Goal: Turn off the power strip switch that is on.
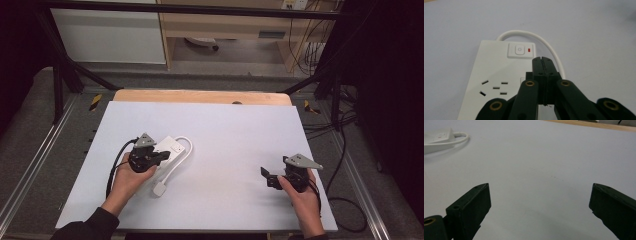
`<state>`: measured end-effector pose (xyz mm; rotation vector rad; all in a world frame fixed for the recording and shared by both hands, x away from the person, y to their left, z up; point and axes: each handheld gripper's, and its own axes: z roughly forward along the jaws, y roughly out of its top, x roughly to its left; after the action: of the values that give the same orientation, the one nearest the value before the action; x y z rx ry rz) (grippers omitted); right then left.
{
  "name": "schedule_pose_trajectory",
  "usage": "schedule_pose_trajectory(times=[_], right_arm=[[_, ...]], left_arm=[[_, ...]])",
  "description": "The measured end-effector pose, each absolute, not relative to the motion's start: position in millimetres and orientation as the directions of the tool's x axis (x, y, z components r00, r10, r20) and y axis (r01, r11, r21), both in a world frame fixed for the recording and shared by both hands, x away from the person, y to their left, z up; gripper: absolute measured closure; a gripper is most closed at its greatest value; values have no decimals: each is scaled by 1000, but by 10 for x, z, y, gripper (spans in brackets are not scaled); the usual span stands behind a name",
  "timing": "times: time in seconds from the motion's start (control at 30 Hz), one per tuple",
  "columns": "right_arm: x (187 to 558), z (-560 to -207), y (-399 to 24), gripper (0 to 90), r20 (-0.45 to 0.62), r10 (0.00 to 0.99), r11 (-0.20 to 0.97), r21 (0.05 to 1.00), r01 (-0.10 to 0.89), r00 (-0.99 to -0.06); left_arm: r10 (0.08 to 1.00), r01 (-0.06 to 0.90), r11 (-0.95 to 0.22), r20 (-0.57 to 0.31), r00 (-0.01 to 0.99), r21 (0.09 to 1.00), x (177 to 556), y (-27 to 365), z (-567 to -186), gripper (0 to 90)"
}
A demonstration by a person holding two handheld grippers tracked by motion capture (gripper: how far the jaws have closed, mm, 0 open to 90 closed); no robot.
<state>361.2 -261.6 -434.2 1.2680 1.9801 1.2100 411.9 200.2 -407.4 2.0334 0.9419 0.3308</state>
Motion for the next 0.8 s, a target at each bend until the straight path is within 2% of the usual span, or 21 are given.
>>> schedule_pose_trajectory(times=[0.37,0.8], right_arm=[[3616,-4347,-2618,43,50,893,179,872,456,-447],[3617,-4345,-2611,43,50,892,179,874,452,-449]], left_arm=[[719,477,-314,-123,684,821,4151,1982,-4013,900],[764,443,-248,-107,636,861,4183,2033,-3953,900]])
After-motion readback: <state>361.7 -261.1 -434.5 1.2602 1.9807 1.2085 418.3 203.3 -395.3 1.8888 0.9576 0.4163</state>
